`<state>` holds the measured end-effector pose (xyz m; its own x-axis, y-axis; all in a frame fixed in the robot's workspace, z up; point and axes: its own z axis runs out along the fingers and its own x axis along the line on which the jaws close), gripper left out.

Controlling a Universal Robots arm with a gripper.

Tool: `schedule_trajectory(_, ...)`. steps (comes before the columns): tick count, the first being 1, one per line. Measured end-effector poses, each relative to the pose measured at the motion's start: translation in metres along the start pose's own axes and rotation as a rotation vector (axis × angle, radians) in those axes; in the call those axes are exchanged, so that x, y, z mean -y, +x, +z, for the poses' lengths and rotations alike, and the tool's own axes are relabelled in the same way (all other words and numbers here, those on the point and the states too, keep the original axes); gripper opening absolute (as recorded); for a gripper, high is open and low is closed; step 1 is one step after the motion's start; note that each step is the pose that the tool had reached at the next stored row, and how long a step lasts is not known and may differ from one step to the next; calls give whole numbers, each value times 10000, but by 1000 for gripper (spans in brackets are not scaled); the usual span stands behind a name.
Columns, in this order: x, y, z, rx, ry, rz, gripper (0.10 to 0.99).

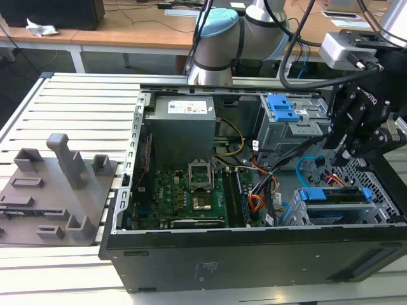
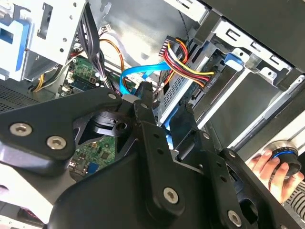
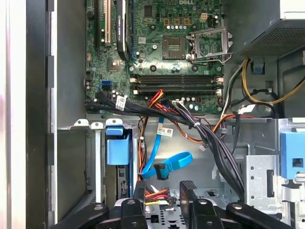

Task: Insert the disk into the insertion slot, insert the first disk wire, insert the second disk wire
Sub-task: 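Insert the second disk wire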

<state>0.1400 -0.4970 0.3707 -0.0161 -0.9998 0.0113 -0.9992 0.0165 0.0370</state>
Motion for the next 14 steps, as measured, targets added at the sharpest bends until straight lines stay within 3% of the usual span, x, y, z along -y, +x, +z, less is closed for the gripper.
schedule_trajectory(4,-104,-22,34,-19,1,-119,420)
schedule_trajectory(6,-149,-21,54,-128,5,-274,420)
schedule_trajectory(9,-154,-21,73,-246,9,-467,420)
schedule_trajectory(14,-153,-21,129,-275,13,-700,420)
